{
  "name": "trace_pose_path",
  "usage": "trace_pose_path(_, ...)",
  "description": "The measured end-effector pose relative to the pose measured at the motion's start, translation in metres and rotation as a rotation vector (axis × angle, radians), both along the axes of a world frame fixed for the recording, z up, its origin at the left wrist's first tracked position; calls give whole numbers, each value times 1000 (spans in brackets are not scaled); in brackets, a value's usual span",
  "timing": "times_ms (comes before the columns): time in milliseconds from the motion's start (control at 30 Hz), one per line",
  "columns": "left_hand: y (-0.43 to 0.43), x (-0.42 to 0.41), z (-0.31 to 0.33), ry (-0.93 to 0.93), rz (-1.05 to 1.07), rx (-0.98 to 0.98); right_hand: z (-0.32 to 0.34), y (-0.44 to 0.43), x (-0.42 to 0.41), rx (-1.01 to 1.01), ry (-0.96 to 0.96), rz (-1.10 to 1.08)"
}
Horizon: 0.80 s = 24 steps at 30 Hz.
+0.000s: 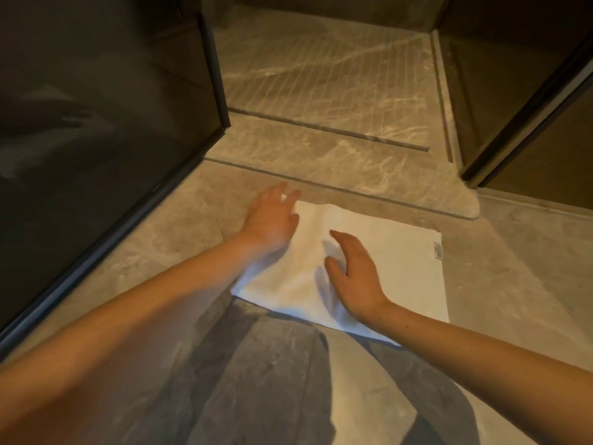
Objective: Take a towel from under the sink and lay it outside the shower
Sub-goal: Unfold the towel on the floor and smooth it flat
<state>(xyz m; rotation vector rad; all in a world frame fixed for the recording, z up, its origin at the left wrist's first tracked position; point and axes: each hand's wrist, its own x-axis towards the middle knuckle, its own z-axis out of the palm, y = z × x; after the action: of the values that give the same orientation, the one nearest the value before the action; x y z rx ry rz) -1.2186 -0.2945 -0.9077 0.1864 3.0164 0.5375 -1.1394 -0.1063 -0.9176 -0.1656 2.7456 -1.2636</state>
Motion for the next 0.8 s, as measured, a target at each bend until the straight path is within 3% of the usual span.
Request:
trace_pose_path(67, 19, 18, -20, 8, -168, -62, -20, 23, -3, 371, 106, 47)
trace_pose_path(167, 37, 42, -54, -9, -310, -152, -47, 41, -4, 620, 65, 120)
trace_pose_path(333, 33, 49, -89, 58, -299, -191, -71, 53, -1, 702, 109, 165)
trace_pose_path(533, 34, 54, -88, 57, -258, -183, -72, 58, -8, 690, 134, 224)
trace_pose_path(700, 57, 103, -68, -159, -48, -125, -60, 82, -51, 729, 217, 623)
trace_pose_path(800, 76, 122, -48, -359, -6, -202, -47, 88, -76, 781, 251, 844)
